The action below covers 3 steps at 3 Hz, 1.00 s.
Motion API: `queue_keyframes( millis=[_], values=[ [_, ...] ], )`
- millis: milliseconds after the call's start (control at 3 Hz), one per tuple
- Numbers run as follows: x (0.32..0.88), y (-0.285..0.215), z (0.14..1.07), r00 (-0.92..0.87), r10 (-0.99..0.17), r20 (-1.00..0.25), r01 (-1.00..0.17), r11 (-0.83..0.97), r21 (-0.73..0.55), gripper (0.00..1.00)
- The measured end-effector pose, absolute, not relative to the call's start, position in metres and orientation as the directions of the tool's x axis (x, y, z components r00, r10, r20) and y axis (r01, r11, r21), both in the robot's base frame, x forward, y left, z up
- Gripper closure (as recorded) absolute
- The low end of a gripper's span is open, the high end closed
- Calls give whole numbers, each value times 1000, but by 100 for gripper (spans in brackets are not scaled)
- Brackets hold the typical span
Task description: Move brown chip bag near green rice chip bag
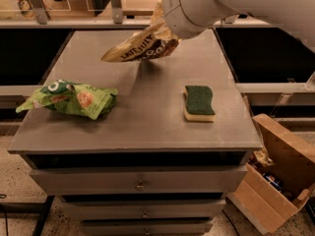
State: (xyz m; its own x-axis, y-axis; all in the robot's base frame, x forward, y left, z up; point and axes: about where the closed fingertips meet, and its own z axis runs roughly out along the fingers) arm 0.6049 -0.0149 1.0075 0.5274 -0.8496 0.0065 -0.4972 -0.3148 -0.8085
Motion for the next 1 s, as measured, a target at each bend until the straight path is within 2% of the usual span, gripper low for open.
queue_keyframes(
  millis=[333, 1000],
  values=[
    [572, 21, 1016, 585, -811, -4, -473, -337, -814, 83],
    [526, 72, 1020, 643, -764, -49, -470, -343, -813, 36]
  ],
)
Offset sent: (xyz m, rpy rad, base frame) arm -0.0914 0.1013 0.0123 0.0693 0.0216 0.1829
